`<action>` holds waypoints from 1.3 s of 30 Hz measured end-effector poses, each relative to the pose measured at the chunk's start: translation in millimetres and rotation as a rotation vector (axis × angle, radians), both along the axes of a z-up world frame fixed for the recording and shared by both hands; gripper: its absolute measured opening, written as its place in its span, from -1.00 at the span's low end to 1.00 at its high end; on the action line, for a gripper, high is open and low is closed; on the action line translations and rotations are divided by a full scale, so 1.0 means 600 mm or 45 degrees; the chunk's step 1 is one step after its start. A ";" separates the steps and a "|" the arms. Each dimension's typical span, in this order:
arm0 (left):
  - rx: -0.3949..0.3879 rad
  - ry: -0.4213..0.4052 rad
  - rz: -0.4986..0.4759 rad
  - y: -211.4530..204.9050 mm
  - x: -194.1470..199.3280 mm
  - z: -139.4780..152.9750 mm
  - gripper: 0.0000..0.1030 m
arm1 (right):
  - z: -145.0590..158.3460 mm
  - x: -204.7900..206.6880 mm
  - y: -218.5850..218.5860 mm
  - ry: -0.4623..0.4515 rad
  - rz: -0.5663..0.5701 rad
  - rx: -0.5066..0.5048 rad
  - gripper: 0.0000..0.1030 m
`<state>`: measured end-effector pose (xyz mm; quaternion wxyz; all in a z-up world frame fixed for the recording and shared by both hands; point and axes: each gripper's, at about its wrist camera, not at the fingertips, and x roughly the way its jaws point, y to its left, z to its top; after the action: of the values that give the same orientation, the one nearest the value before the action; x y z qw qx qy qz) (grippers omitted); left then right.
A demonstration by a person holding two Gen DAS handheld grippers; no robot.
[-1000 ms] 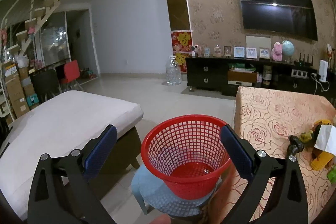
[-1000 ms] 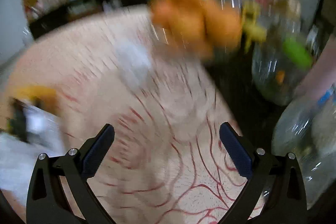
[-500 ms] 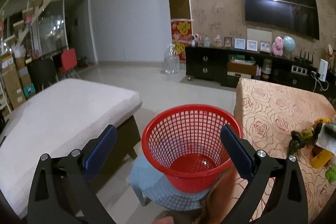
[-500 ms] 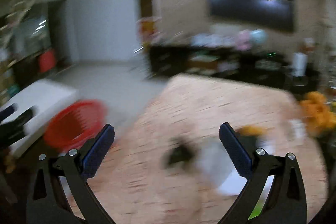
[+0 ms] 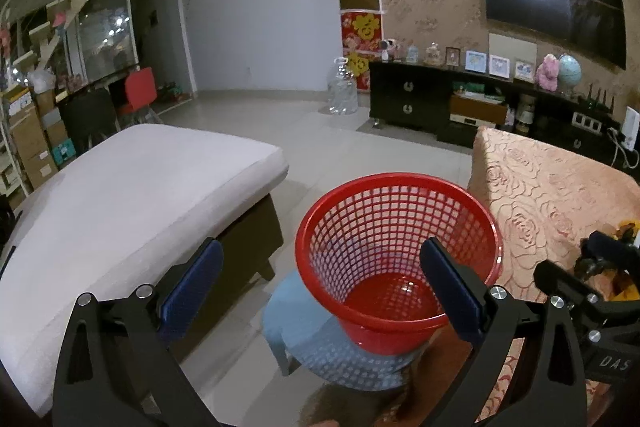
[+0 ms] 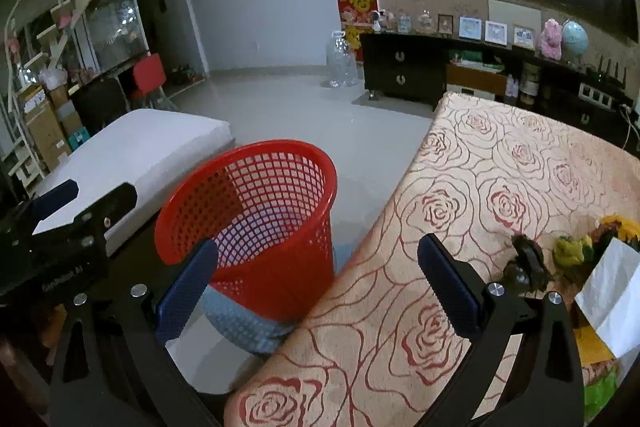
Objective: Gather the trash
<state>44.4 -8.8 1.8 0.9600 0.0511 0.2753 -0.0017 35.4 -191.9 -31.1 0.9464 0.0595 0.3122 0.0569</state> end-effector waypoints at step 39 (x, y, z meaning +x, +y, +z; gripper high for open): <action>-0.017 0.026 0.013 -0.002 -0.004 -0.006 0.85 | 0.009 -0.013 -0.004 -0.030 0.004 -0.053 0.88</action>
<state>42.1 -10.0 -1.6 0.9574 0.0432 0.2854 0.0008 27.5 -194.5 -25.6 0.9509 0.0386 0.3024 0.0526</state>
